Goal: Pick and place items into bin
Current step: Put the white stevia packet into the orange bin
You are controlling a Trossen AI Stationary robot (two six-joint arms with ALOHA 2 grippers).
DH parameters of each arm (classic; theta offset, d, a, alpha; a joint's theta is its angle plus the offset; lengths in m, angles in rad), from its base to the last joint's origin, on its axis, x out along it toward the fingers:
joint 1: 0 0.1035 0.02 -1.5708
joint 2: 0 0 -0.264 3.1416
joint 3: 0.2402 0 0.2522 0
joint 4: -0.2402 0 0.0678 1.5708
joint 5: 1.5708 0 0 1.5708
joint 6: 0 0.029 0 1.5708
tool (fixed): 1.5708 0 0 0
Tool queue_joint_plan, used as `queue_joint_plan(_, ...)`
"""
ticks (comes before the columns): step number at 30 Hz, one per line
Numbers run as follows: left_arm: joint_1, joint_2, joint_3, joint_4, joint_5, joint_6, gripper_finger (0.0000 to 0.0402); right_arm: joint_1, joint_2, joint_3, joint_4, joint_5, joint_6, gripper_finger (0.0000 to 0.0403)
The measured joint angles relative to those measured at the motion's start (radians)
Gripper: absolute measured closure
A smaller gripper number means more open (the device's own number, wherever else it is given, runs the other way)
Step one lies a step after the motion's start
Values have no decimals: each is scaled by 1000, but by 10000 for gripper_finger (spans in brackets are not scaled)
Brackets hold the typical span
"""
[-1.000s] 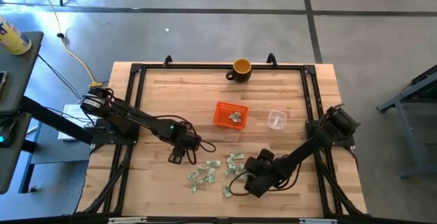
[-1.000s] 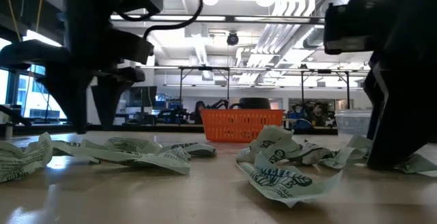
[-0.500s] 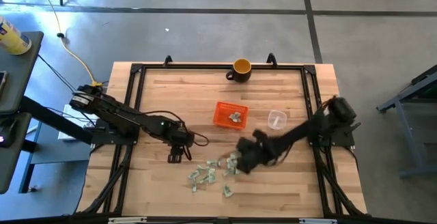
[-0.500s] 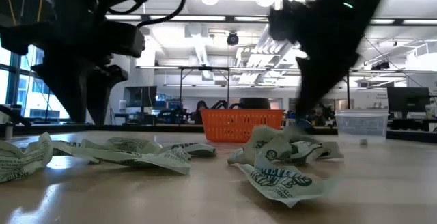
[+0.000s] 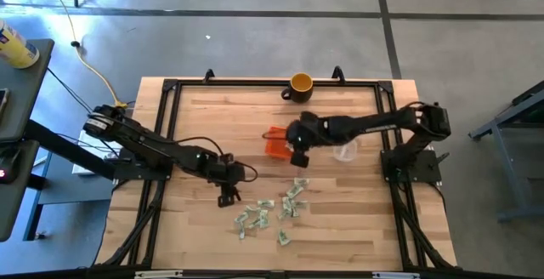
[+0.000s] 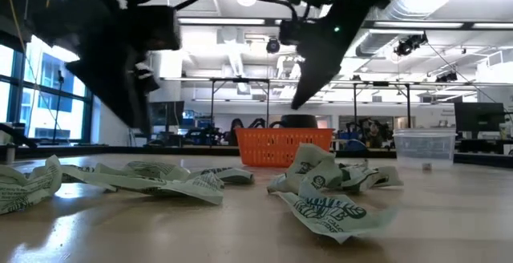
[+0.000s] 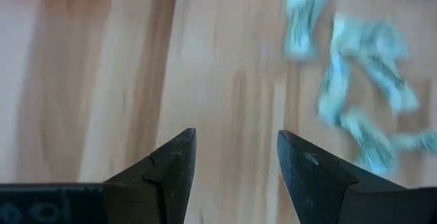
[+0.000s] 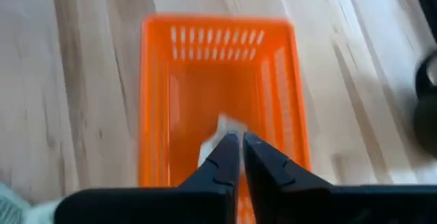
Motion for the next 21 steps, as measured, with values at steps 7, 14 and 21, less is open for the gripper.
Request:
queue_joint_plan(7, -13, 8, -8, 40, 77, 102, 163, -57, 1, 14, 5, -54, 31, 248)
queue_joint_plan(14, -128, 18, -7, 42, 138, 166, 163, 0, 0, 13, -42, -70, -78, 76)
queue_joint_plan(21, -197, 18, -6, 52, 139, 59, 163, 90, -98, 10, -171, -11, -100, 34)
